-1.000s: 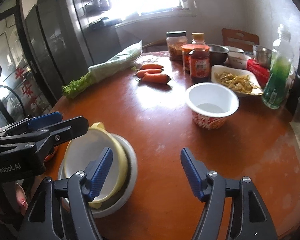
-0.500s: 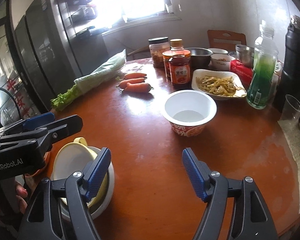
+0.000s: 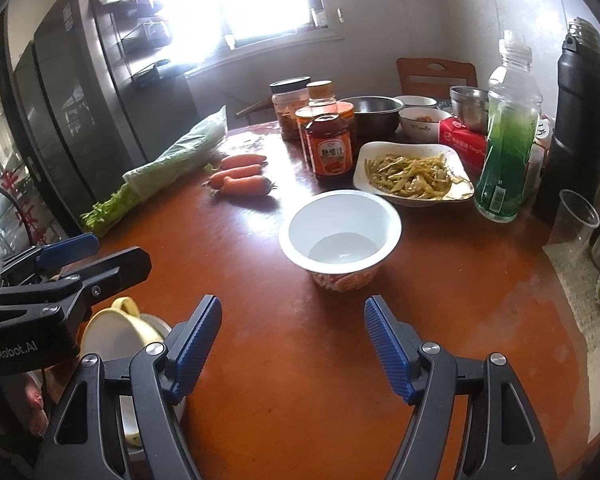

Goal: Organize plates and bowls
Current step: 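Move the right tool to the white noodle cup with red print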

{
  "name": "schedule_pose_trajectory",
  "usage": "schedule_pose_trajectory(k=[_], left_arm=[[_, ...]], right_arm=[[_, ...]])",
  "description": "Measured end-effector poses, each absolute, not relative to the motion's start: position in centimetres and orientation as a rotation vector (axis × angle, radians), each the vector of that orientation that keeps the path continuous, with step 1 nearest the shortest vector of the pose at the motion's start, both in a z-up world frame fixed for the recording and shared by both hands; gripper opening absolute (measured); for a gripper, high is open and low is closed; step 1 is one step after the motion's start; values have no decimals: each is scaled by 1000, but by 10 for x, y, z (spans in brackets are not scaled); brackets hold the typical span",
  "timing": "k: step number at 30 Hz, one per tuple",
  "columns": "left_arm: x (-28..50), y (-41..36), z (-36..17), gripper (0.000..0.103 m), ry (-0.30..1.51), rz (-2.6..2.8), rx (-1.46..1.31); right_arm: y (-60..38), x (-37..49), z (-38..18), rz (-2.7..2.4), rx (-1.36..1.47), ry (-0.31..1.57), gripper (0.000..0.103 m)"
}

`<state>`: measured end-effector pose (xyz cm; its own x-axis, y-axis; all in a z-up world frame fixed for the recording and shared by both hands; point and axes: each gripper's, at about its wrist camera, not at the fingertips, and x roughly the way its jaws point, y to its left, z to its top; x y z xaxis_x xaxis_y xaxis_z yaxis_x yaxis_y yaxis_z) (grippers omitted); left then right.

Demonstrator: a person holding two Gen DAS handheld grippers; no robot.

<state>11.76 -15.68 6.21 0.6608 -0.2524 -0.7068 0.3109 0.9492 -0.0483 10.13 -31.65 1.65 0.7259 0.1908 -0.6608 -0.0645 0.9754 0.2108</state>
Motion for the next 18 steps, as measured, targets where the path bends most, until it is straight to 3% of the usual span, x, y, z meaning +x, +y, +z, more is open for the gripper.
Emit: schedule_pose_trajectory(k=[18], left_arm=[[155, -180, 40, 87, 861, -347, 103]], right_arm=[[-358, 188, -8, 65, 173, 798, 75]])
